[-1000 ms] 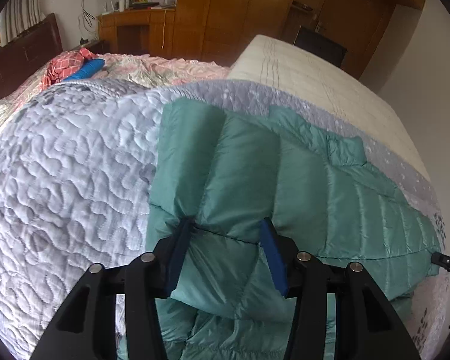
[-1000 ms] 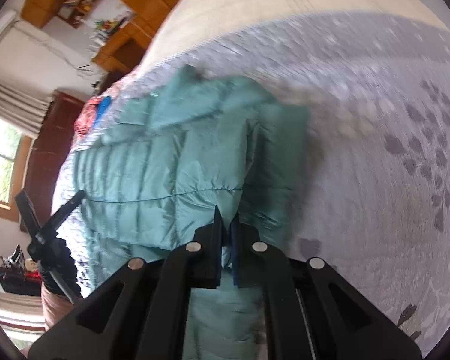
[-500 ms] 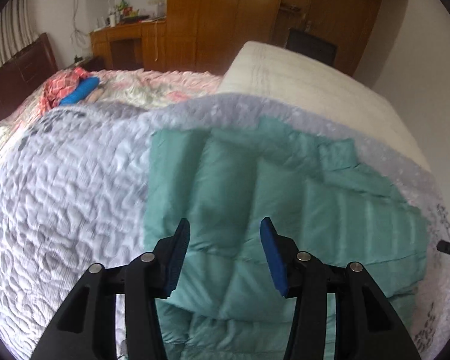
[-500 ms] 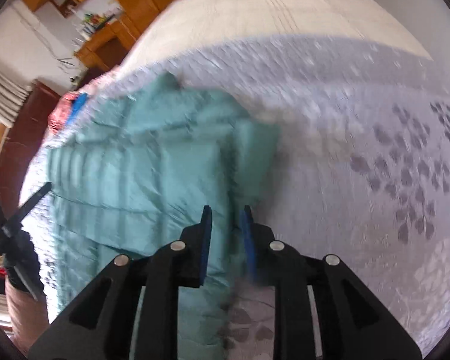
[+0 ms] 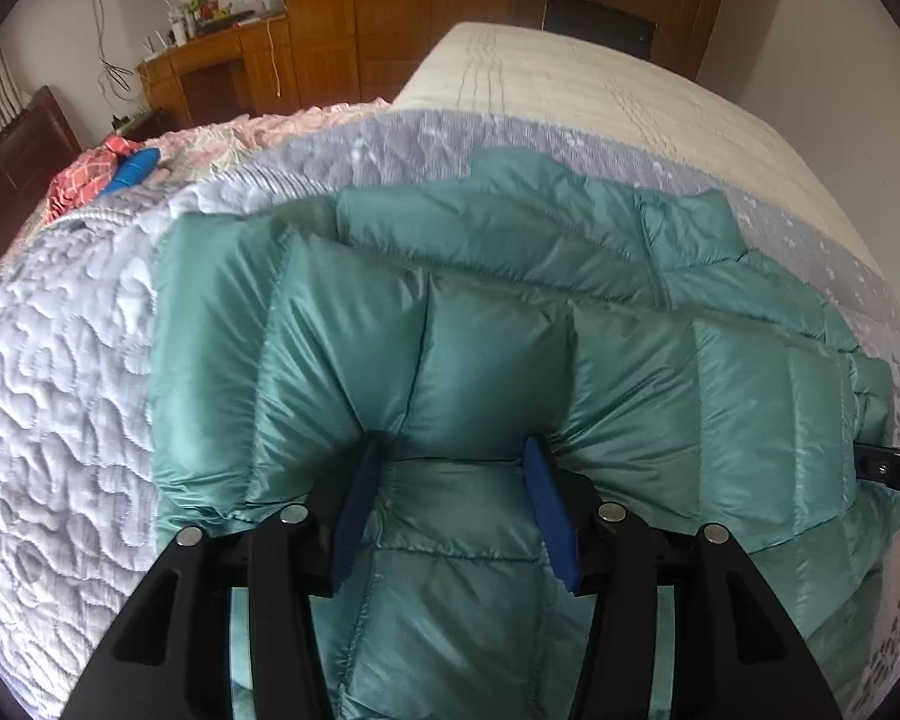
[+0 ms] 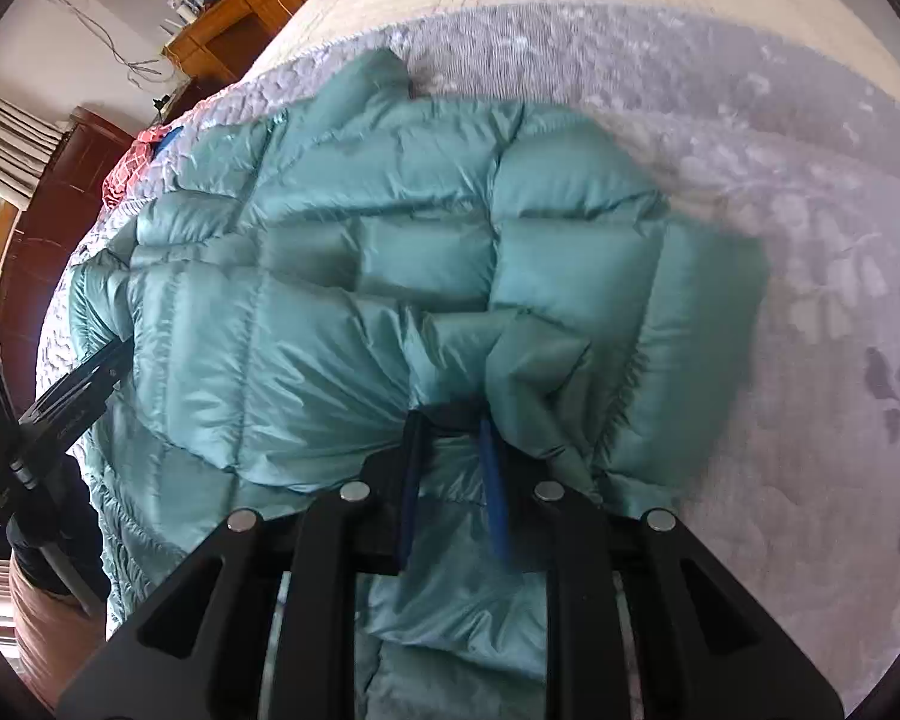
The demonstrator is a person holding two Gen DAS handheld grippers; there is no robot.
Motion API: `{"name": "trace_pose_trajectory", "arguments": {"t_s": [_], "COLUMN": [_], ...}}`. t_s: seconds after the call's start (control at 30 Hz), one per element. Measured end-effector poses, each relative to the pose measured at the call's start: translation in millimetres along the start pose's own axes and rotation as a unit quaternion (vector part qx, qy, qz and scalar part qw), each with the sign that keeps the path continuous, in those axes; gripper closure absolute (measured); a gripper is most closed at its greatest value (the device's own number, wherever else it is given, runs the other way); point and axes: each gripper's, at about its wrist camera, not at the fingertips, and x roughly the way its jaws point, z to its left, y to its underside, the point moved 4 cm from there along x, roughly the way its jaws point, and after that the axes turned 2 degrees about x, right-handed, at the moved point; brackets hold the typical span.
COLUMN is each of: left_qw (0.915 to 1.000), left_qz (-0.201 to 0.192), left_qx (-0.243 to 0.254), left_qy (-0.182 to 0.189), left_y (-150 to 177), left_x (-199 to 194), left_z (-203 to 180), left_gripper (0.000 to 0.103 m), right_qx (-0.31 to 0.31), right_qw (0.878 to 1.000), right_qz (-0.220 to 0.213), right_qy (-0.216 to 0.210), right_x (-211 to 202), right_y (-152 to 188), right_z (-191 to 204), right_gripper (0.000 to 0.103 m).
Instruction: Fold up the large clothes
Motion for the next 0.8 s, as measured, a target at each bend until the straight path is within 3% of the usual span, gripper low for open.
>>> {"name": "trace_pose_trajectory", "arguments": {"t_s": [0.17,0.27,0.37,0.43,0.5,0.57,0.8], "left_qw": [1.0,0.9998,0.9994,0.9989,0.9984,0.9992,0.9977], "left_qz": [0.005,0.01,-0.011,-0.031,-0.043,-0.035,0.046], "left_qx": [-0.002,-0.012,-0.024,-0.025,-0.024,-0.019,-0.041], "left_qy": [0.006,0.013,0.022,0.023,0.029,0.009,-0.029], "left_y": [1.1,-1.2,1.0,12.6,34.0,68.2,192.5], "left_x": [8.9,2.7,-42.5,-77.7,-110.1,-136.8,-169.2], "left_z": [-1.1,3.0,17.1,29.6,44.0,61.0,107.3], "left_gripper": [0.052,0.052,0.053,0.047,0.038,0.035,0.033], "right_qx": [0.015,0.013,-0.012,-0.026,-0.036,-0.04,-0.024], "right_qw": [0.999,0.999,0.996,0.994,0.992,0.993,0.998], "right_qz": [0.0,-0.011,-0.054,-0.074,-0.085,-0.083,-0.034], "right_qy": [-0.032,-0.045,-0.076,-0.078,-0.08,-0.079,-0.055], "right_x": [2.7,-16.5,-63.1,-88.8,-116.3,-134.6,-139.0], "right_y": [0.4,5.4,24.6,44.3,76.7,116.2,235.6], "right_z": [-11.6,-13.1,-6.8,-5.8,-8.4,-14.0,-21.0], "right_gripper": [0.086,0.082,0.073,0.067,0.058,0.053,0.042]}}
